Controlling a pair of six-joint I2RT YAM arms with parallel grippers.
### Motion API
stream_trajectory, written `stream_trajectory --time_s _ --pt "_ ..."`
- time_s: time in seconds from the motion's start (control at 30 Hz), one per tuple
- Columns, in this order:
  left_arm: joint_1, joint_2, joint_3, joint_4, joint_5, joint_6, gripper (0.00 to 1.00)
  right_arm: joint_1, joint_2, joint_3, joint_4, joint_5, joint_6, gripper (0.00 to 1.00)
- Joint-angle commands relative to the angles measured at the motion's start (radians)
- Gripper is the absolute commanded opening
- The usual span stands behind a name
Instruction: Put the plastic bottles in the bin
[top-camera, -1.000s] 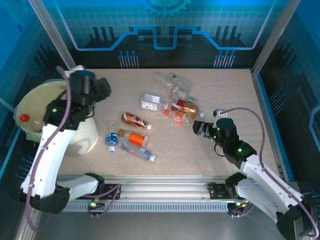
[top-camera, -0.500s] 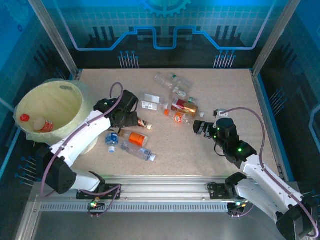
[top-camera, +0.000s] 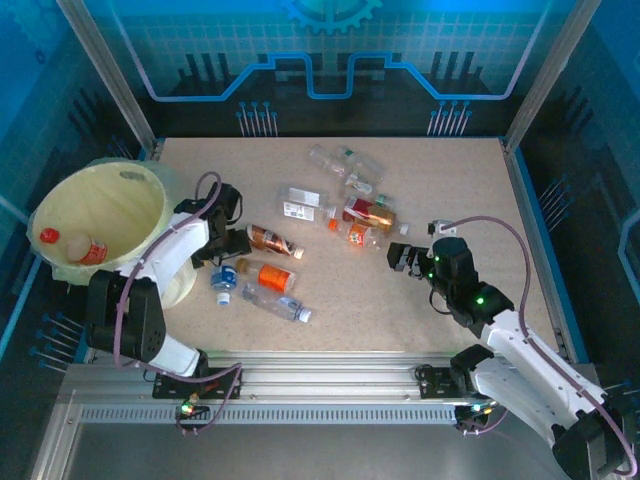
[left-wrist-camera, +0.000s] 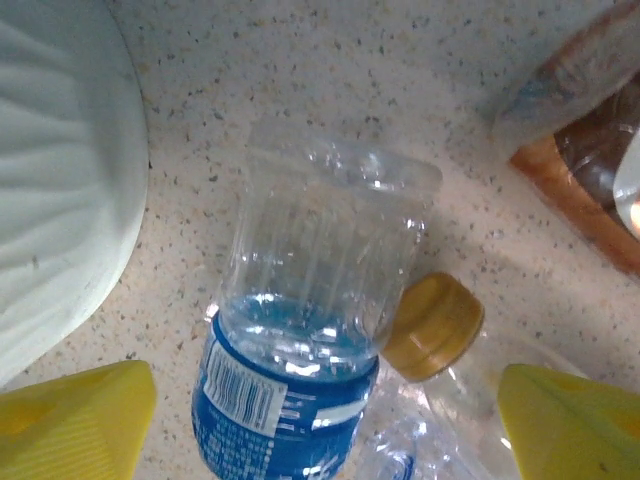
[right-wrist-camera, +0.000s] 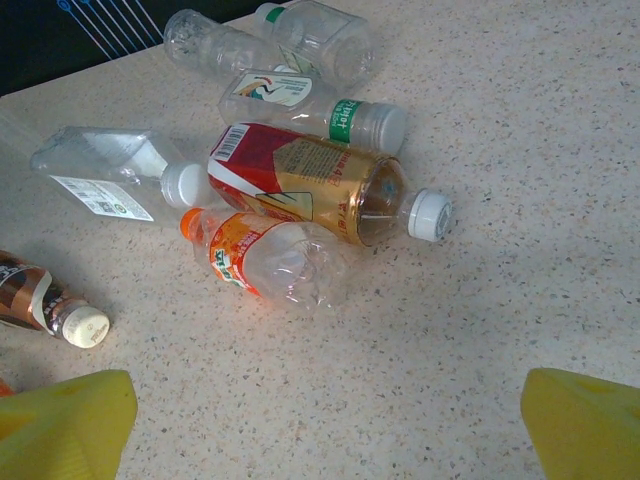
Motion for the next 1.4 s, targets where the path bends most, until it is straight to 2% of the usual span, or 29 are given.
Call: stream_trajectory --time_s 0.0,0.5,0.77,0.93,1.1,1.3,1.37 --pt "0.037 0.024 -0.024 0.047 0.039 0.046 0.87 -0.011 -0.020 -0.014 -0.015 0.020 0.012 1.00" --pt "0.060 0.186 -0.043 0.148 0.075 0.026 0.79 -0.011 -0.026 -0.032 -0.014 0.019 0.030 1.00" --pt "0.059 0.233 -0.005 0.207 0.092 0.034 0.70 -0.011 -0.045 -0.052 -0.010 0.028 0.031 1.00" --pt "0.058 0.187 0.018 0.208 0.113 0.029 0.65 -0.010 -0.051 -0.066 0.005 0.019 0.016 1.00" --pt "0.057 0.080 0.020 0.216 0.133 0.026 0.63 -0.010 -0.056 -0.069 0.047 -0.018 -0.013 1.00" --pt "0.056 -0.053 0.036 0.227 0.158 0.019 0.61 -0.010 -0.045 -0.078 0.137 -0.122 -0.080 1.00" --pt "0.056 -0.093 0.051 0.231 0.197 0.014 0.60 -0.006 -0.036 -0.080 0.175 -0.182 -0.101 1.00"
